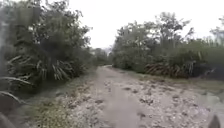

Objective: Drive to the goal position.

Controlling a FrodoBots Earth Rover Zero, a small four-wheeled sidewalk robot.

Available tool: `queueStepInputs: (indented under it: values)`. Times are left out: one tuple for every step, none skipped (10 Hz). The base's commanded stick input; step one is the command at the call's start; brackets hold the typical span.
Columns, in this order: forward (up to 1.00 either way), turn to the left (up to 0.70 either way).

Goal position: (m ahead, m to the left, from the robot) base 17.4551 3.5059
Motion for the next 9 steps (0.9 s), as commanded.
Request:
queueStepInputs:
  values:
    - [0.7, -0.23]
    - [0.7, 0.0]
    - [0.7, 0.0]
    - [0.7, 0.0]
    - [0.7, 0.0]
    - [0.7, 0.0]
    - [0.7, 0.0]
    - [0.7, 0.0]
    - [0.7, 0.0]
